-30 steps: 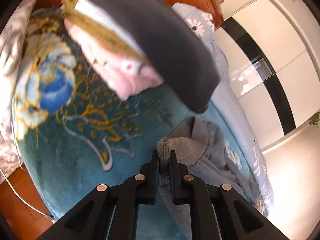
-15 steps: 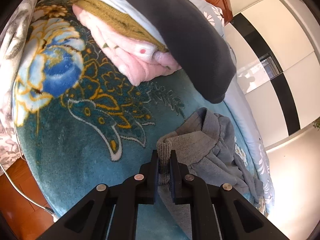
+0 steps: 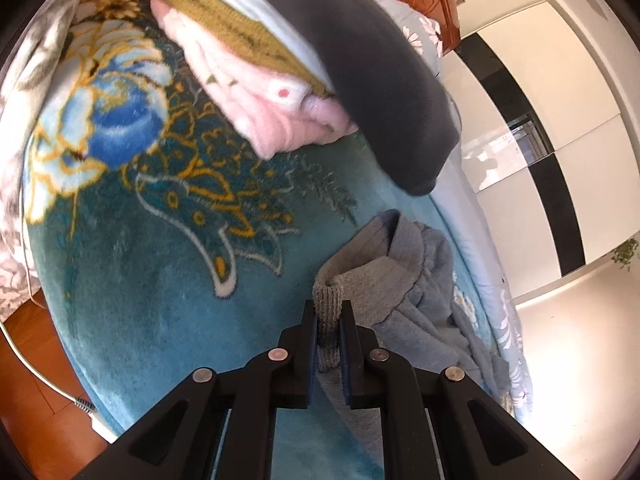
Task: Fold clothes
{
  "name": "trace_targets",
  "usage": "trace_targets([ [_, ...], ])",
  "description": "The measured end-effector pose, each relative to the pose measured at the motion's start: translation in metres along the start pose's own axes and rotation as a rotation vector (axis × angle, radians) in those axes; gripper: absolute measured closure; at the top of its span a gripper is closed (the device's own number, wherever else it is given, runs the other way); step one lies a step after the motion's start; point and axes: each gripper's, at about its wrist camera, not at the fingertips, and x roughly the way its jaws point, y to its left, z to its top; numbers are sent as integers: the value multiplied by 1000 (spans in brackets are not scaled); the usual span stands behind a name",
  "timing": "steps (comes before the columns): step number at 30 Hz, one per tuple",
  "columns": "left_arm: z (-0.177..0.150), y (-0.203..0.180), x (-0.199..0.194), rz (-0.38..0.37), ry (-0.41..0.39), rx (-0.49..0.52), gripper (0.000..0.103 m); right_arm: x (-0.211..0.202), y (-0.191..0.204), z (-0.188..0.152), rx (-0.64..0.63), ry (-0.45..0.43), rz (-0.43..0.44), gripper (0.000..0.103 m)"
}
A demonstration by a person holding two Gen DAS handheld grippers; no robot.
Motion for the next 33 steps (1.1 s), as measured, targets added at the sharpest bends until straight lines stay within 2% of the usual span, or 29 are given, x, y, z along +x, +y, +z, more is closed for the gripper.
trace_targets([
  [3, -2, 11, 2, -5, 14, -25, 93, 9, -23, -9, 75, 43, -8, 98],
  [6, -2, 16, 2, -15, 23, -29, 93, 10, -35, -11, 108, 47, 1, 98],
  [11, -2, 10, -1, -3, 10, 13, 92, -9, -29, -13, 34, 43, -29, 98],
  [17, -3, 19, 6, 2, 43, 21, 89, -6, -27, -17, -1, 64, -70, 97],
  [19, -4, 18, 3, -9, 50, 50, 88, -9, -26, -16, -9, 65, -71, 91],
  [20, -4, 16, -1, -13, 52, 67, 87, -11, -25, -16, -13, 64, -78, 82],
  [21, -3, 14, -7, -6, 57, 90, 84, -15, -26, -16, -17, 55, -93, 66],
  [24, 1, 9, -33, 36, 29, 151, 79, -39, -29, -17, -13, -15, -140, 51],
  [26, 8, -5, -45, 26, 20, 217, 70, -51, -25, -16, -26, -67, -185, 51],
  [28, 16, -37, -36, 15, 54, 325, 63, -59, -13, -12, -62, -103, -212, 51],
  [30, 23, -75, -16, -6, 105, 426, 58, -58, 9, -10, -104, -104, -171, 51],
  [31, 25, -95, -2, -20, 136, 473, 51, -57, 21, -10, -127, -104, -144, 51],
  [33, 33, -126, 36, -42, 197, 511, 46, -55, 45, -10, -175, -102, -88, 51],
])
